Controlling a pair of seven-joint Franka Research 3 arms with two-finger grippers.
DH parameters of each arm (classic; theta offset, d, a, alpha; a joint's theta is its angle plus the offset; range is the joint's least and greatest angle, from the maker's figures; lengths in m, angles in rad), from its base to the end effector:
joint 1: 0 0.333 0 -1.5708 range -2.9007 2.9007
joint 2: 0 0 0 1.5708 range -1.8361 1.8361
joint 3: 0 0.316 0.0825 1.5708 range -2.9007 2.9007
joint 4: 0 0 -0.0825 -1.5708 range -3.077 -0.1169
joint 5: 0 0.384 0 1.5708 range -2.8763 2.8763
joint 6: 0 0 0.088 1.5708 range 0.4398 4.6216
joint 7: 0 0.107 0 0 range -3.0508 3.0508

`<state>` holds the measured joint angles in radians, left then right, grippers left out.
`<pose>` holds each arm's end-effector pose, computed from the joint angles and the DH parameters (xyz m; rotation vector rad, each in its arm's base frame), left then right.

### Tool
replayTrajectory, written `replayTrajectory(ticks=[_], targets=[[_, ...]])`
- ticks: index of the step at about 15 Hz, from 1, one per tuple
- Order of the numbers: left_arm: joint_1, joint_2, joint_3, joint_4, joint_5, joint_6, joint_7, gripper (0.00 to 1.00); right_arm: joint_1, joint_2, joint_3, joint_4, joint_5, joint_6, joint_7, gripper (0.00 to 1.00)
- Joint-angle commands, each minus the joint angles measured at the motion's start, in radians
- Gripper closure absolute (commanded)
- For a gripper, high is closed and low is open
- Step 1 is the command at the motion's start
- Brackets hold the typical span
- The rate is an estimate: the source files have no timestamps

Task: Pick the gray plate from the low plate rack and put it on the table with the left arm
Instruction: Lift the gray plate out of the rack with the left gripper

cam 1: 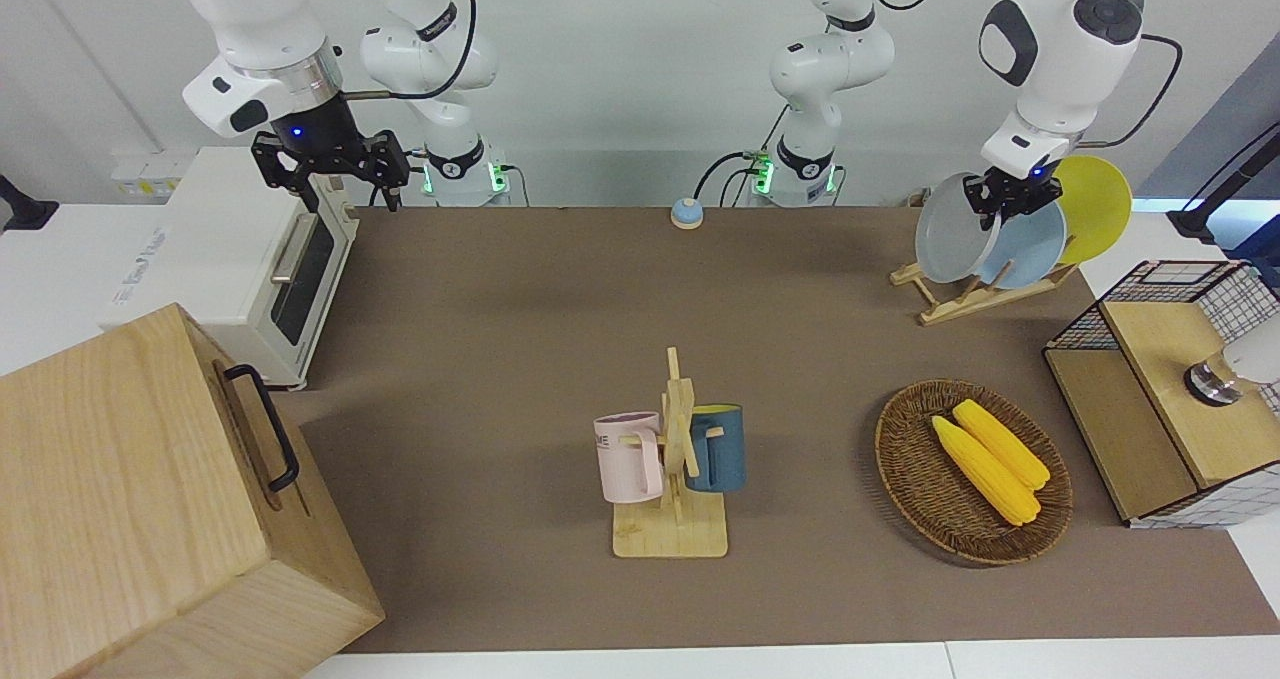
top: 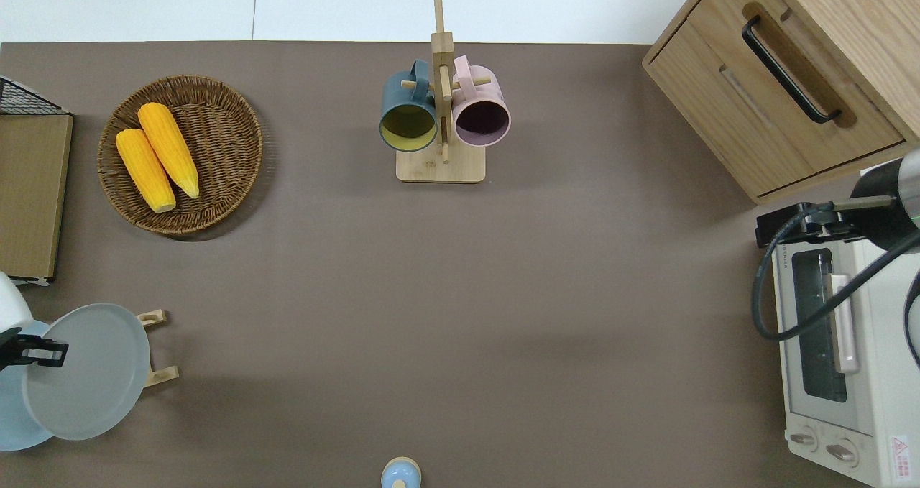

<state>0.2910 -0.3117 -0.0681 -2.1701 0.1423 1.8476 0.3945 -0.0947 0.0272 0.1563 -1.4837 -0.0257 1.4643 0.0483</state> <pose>0.4471 0.1103 0.5220 -2.9777 0.3108 0.0891 0.5515 0.0297 0.6412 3.1169 0.0175 -0.0702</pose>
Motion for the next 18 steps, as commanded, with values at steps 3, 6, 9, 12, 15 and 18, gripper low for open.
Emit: replayTrajectory(ticks=[3, 6, 9, 12, 15, 18], targets=[[-0.01, 0.003, -0.024, 0.095, -0.003, -0.094, -0.048, 1.0, 0.007, 0.0, -0.006, 0.006, 0.003, -0.001, 0.004, 0.017], [-0.007, 0.005, -0.025, 0.119, -0.107, -0.119, -0.069, 1.0, 0.007, 0.0, -0.006, 0.006, 0.003, -0.001, 0.004, 0.017], [0.0, 0.009, -0.022, 0.119, -0.199, -0.139, -0.101, 1.0, 0.007, 0.0, -0.006, 0.006, 0.003, -0.001, 0.004, 0.017], [0.01, 0.058, -0.013, 0.107, -0.38, -0.154, -0.138, 1.0, 0.007, 0.0, -0.006, 0.006, 0.003, -0.001, 0.004, 0.017], [0.004, 0.109, -0.013, 0.09, -0.452, -0.154, -0.138, 1.0, 0.007, 0.0, -0.006, 0.006, 0.003, -0.001, 0.004, 0.017], [-0.01, 0.144, -0.018, 0.049, -0.532, -0.139, -0.137, 1.0, 0.007, 0.0, -0.006, 0.006, 0.003, -0.001, 0.004, 0.017]])
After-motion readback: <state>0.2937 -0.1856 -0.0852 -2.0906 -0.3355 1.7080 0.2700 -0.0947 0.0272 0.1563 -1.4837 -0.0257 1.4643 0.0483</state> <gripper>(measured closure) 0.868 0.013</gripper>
